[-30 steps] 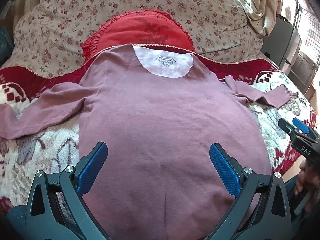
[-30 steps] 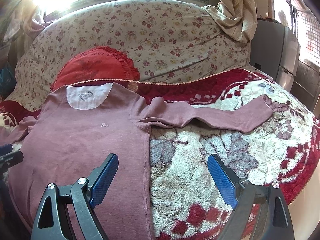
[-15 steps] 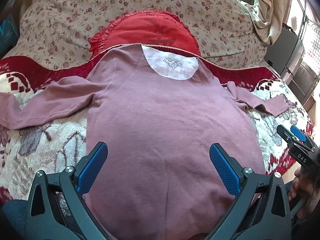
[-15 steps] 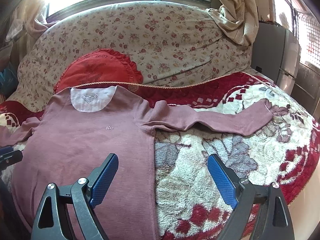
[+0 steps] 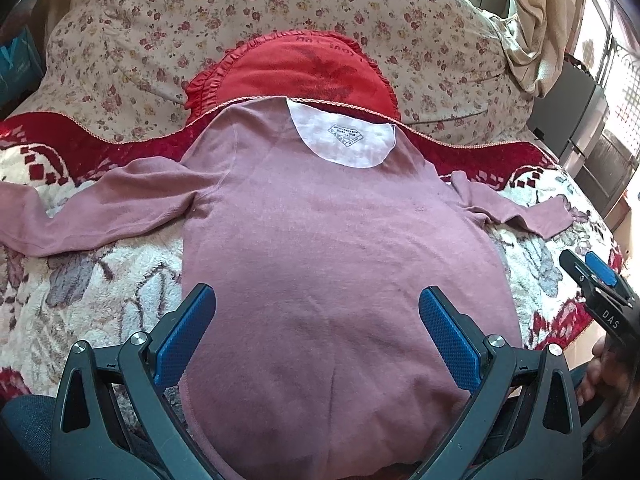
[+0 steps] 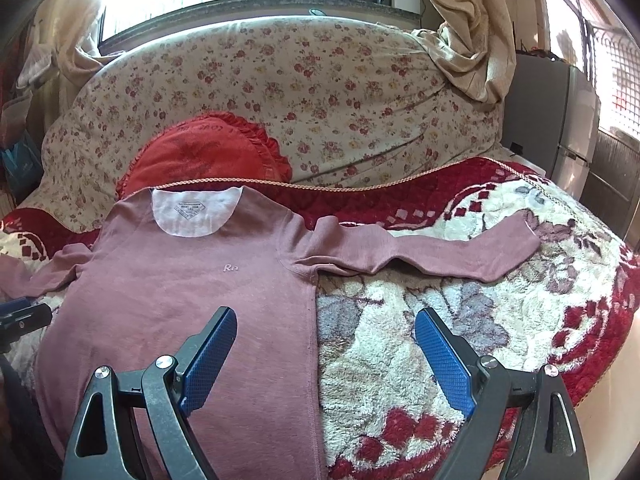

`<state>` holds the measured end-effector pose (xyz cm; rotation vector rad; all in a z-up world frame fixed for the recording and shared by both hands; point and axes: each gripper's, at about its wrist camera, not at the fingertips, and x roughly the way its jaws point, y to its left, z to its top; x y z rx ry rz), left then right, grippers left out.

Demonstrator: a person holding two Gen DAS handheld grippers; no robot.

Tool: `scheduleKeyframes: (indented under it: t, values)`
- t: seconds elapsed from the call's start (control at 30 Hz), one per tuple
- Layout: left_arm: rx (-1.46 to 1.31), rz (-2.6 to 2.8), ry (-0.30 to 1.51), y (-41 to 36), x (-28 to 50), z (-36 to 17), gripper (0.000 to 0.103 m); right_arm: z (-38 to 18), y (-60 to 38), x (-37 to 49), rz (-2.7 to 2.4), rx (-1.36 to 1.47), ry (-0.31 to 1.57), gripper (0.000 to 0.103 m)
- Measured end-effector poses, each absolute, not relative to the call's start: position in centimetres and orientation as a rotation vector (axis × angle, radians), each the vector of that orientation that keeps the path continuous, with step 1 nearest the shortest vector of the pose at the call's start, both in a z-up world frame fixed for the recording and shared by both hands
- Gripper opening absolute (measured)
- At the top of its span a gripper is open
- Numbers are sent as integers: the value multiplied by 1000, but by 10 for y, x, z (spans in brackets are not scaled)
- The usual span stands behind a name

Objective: Fold small clothes

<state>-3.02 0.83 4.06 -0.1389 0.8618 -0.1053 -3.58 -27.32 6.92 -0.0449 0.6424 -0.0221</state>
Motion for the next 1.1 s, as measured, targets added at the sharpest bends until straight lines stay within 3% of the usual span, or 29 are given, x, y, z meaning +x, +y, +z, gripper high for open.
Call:
scheduleKeyframes:
  t: [0.57, 1.1]
  values:
    - [-154, -103, 873, 10, -24, 28, 102, 64, -272, -32, -23, -44, 662, 89]
    - [-153, -196, 862, 7, -7, 17, 102, 25, -259, 7, 5, -37, 742, 89]
